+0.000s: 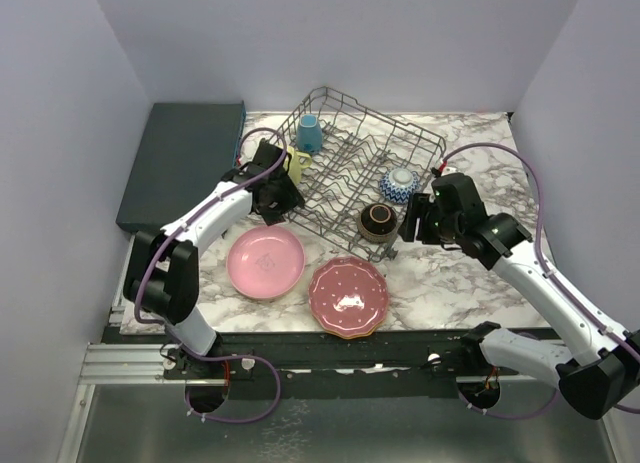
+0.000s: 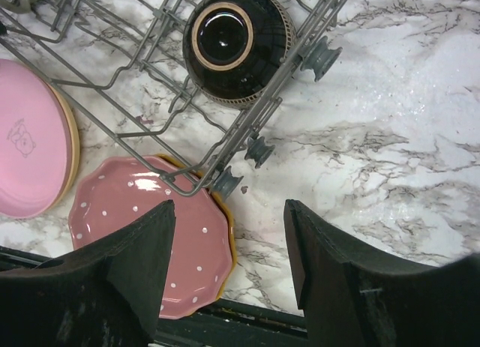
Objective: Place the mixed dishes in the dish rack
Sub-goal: Place the plate at the center of the board, then move the dish rack to the center of the board.
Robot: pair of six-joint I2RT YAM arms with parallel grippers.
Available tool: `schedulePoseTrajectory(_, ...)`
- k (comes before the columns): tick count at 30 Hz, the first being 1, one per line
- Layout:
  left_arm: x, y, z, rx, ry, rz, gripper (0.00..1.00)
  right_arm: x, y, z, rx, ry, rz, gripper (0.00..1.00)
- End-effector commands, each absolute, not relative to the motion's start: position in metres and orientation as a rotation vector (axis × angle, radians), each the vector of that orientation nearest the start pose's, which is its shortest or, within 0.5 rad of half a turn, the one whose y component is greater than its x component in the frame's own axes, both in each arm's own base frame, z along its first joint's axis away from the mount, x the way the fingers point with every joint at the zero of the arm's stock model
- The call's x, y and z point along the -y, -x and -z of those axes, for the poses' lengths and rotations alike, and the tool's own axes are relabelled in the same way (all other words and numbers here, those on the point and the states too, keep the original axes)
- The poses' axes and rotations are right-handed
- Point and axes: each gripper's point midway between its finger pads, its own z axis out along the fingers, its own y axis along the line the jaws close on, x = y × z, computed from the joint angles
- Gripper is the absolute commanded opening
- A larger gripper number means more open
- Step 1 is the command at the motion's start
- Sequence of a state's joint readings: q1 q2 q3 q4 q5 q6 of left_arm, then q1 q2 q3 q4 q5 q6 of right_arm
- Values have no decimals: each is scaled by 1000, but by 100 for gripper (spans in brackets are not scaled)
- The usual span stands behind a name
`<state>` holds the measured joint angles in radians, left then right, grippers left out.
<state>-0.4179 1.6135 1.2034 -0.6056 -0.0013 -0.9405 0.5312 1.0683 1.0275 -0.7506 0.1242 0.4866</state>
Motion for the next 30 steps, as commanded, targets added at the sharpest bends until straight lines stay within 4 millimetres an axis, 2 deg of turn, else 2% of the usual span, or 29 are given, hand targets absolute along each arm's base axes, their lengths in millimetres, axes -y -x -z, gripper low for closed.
schedulePoseTrajectory(1, 203, -366, -122, -2547, 665, 556, 63, -142, -241, -185, -2395, -34, -352, 65)
schedulePoseTrajectory(2, 204, -367, -118, -2557, 667, 553, 62, -142, -241, -184, -2397, -35, -355, 66)
schedulePoseTrajectory(11, 215, -368, -96, -2628, 637, 567, 35, -143, -238, -187, -2384, -38, -382, 66)
schedulePoseTrajectory(16, 225, -366, -90, -2662, 585, 580, 7, -145, -235, -183, -2394, -38, -399, 65)
schedulePoseTrajectory(18, 229, -366, -88, -2673, 550, 578, 0, -145, -233, -180, -2399, -37, -404, 65)
schedulePoseTrajectory(30, 246, -369, -79, -2715, 342, 521, 0, -151, -213, -168, -2447, -28, -497, 65)
